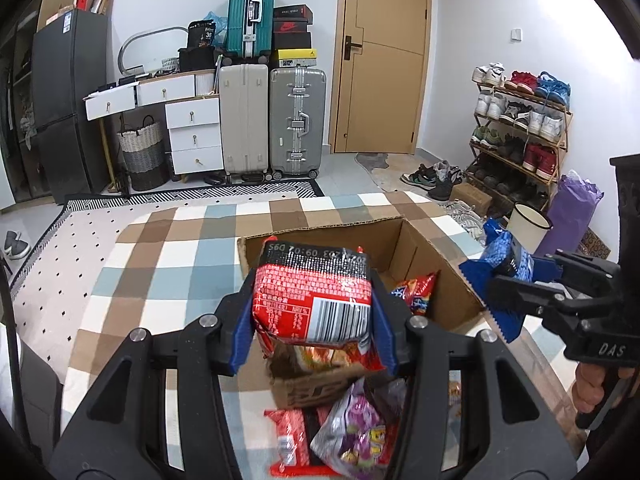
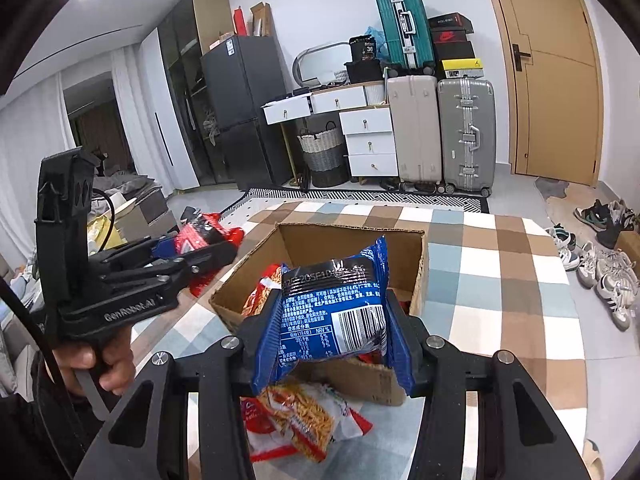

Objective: Organize snacks
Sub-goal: 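Carry the blue pack and red pack with both grippers over the box, then open both grippers to drop the packs into the box and pull back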

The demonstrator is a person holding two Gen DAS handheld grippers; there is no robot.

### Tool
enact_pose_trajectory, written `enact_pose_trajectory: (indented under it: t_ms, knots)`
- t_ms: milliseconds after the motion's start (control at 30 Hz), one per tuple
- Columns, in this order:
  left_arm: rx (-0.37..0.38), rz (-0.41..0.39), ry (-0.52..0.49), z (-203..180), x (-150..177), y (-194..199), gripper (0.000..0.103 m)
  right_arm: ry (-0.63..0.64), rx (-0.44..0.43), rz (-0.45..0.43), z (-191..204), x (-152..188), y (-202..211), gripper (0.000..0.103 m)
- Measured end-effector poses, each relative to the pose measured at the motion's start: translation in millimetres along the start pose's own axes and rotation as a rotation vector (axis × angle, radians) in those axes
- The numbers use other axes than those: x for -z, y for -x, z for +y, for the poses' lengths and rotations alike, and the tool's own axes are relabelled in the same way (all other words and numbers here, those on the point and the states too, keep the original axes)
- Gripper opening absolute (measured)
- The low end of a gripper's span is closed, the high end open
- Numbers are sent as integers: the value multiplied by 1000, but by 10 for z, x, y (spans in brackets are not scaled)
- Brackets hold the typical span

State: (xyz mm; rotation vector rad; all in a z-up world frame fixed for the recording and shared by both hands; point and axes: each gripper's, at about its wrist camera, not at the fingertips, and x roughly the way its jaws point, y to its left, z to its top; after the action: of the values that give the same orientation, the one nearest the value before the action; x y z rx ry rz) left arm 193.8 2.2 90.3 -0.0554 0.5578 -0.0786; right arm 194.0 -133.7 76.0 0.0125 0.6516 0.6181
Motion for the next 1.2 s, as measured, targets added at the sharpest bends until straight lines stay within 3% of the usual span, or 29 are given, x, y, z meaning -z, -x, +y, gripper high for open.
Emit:
enact_pose_trajectory:
  t_ms: [533,1200]
  knots:
    - [-17,61,22,4,75,-773,47,-23,4,41,-117,-59,-534,48]
    - [-52,63,7,98,134,-964,47,-18,26,77,-177,-40,-846,51]
